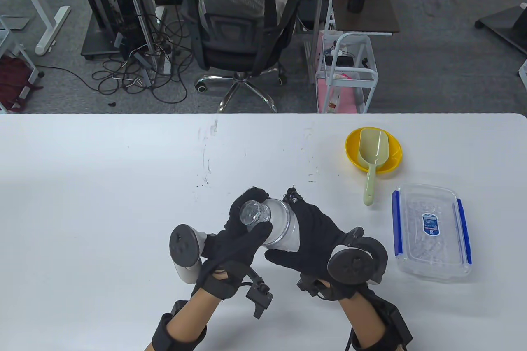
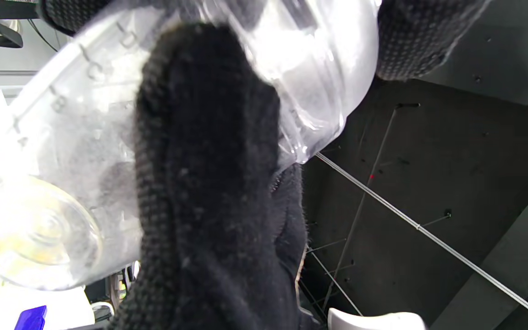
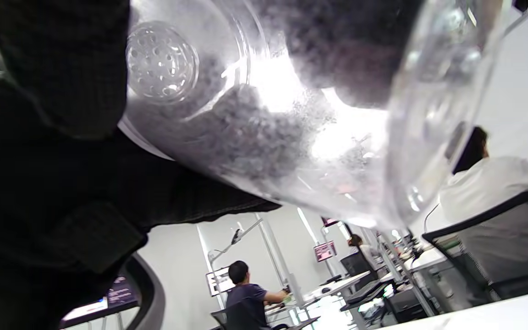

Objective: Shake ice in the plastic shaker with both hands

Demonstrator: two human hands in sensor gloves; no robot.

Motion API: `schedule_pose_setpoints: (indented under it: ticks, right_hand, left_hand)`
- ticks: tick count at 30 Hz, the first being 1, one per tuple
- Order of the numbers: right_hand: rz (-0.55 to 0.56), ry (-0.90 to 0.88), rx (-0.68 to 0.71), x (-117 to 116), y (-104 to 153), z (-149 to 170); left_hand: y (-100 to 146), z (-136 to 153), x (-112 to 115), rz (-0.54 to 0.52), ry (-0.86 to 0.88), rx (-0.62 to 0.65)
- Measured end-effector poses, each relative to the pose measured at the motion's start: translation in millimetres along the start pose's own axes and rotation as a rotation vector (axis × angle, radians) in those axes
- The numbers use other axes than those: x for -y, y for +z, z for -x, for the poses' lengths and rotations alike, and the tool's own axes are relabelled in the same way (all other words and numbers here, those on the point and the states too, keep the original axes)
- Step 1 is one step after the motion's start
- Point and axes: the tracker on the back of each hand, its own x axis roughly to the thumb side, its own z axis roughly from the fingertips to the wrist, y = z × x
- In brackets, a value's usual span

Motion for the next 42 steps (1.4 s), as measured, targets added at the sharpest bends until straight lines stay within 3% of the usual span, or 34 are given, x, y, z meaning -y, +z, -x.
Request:
schedule_pose_setpoints:
  ticks: [5,10,15,20,26,30,34,39,42]
  right_hand:
    - [0.016,0.137,-0.019,5,2,1]
    - [0.018,0.061,-0.046,11,2,9]
    - [0.01,0.075,-0.031,19,1,9]
    - [0.016,0.057,-0.033,28,1,12]
    - [0.008,0.025,-0.065,31,1,21]
    - [0.006,0.04,-0.097,33,1,26]
    - [0.004,0.053,-0.106,33,1,28]
    - [0.001,0.062,-0.113,33,1,29]
    - [0.003,0.064,-0.111,33,1,28]
  left_hand:
    - [-3,-5,-13,-0.081,0.039,0.038]
    - [-10,-8,-63,-0.244,-0.065,0.025]
    - [-34,16,-113,-0.323,-0.493,-0.159]
    - [-66,62,-146,-0.32,-0.645,-0.376]
    - [-88,126,-160,-0.26,-1.027,-0.569]
    - [-94,157,-163,-0.247,-1.056,-0.654]
    - [-98,175,-167,-0.21,-1.129,-0.741]
    - [-103,186,-172,-0.171,-1.004,-0.78]
    - [-104,177,-171,-0.107,-1.128,-0.752]
